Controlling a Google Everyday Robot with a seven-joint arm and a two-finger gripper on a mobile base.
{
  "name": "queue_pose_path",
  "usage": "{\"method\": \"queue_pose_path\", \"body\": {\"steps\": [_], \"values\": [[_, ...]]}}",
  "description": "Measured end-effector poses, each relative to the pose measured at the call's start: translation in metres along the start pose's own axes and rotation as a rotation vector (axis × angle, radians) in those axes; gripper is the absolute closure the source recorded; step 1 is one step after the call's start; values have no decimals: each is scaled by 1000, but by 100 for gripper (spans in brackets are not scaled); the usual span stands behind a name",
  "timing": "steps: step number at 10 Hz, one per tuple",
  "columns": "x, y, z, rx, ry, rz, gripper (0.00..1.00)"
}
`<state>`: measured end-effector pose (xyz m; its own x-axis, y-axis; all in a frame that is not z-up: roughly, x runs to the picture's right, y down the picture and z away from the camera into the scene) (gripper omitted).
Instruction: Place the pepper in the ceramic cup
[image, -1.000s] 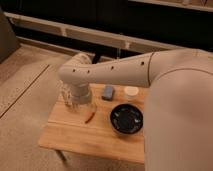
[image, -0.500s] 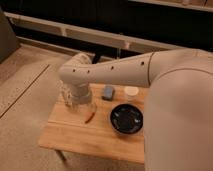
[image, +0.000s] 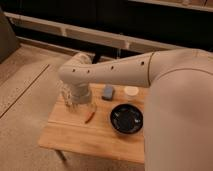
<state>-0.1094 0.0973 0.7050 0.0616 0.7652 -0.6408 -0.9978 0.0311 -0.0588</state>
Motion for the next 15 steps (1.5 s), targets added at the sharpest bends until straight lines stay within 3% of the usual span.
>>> {"method": "queue_pose_path", "body": {"steps": [1,3,8,15], "values": [[-13,5,-2,-17,-44,32,35],[-32,3,4,-18,-84,91,35],[-52,-13,48,35,-40,177,35],[-86,-61,65,78,-37,242,35]]}}
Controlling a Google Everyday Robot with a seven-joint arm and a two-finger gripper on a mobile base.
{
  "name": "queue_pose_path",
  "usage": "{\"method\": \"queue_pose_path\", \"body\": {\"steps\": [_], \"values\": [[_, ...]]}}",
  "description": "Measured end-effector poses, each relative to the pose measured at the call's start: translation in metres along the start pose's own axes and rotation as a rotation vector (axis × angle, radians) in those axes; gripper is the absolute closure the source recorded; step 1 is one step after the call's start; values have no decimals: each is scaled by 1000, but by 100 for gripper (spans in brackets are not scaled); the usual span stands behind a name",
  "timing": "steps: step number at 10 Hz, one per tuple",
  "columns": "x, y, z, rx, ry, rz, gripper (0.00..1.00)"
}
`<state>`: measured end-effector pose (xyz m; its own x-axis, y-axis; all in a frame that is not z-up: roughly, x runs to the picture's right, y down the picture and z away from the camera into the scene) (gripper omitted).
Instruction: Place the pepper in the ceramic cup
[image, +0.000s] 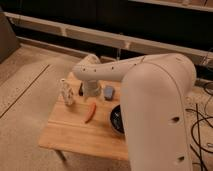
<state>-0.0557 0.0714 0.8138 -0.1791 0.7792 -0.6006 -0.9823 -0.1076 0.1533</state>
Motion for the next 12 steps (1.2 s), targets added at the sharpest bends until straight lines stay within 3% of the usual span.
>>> {"method": "queue_pose_path", "body": {"steps": [5,10,12], "values": [[-2,3,2,-5,0,3,35],[-27,26,35,-73,13,4,35],[-33,26,44,-80,17,1,35]]}}
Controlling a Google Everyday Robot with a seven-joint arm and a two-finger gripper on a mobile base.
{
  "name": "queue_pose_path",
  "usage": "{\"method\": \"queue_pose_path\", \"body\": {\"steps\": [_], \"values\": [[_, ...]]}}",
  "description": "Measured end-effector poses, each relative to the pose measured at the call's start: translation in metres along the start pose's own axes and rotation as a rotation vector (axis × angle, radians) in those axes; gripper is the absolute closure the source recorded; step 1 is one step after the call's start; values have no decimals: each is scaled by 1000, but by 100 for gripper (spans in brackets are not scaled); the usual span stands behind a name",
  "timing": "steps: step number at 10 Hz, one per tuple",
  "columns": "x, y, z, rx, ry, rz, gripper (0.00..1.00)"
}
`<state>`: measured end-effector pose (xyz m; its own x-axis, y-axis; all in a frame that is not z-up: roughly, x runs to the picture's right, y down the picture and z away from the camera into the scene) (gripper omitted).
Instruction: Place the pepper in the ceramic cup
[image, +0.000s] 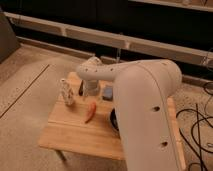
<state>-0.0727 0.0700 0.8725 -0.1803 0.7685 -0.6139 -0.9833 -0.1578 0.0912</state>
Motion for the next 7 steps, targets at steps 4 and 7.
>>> {"method": "queue_pose_path", "body": {"steps": [4,7], "values": [[-5,-2,25,10,39,5,35],[-2,8,36,-13,66,8,35]]}}
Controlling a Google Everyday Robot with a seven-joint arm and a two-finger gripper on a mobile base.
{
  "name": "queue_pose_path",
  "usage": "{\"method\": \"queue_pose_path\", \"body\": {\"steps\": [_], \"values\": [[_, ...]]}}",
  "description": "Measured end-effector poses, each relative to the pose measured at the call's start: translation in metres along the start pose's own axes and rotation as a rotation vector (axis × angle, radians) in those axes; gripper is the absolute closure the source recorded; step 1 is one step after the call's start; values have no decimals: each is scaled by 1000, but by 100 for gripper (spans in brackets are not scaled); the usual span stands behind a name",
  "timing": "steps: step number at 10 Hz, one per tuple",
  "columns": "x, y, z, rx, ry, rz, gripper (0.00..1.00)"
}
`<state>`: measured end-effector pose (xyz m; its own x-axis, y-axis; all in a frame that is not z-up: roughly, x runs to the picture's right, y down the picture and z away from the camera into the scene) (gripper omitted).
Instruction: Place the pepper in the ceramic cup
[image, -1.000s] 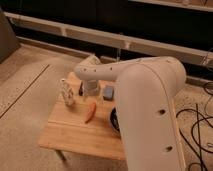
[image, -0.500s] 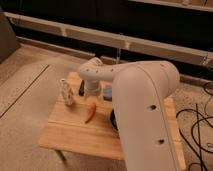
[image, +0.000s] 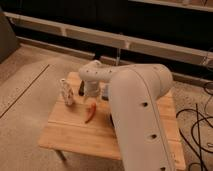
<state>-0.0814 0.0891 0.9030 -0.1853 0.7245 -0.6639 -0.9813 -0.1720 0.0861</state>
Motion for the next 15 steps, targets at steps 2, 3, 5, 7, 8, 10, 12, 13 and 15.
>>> {"method": "queue_pose_path", "body": {"steps": [2,3,5,7,8,10,12,13,15], "values": [[4,3,10,-4,24,1,35],[7,1,17,6,42,2,35],[7,-6,25,31,64,13,38],[1,-13,29,61,58,31,58],[-2,-13,28,67,49,35,66],[-6,-11,27,70,29,44,88],[-8,-9,20,60,7,50,100],[-12,-8,11,48,-23,54,100],[-26,-8,-26,20,-126,60,100]]}}
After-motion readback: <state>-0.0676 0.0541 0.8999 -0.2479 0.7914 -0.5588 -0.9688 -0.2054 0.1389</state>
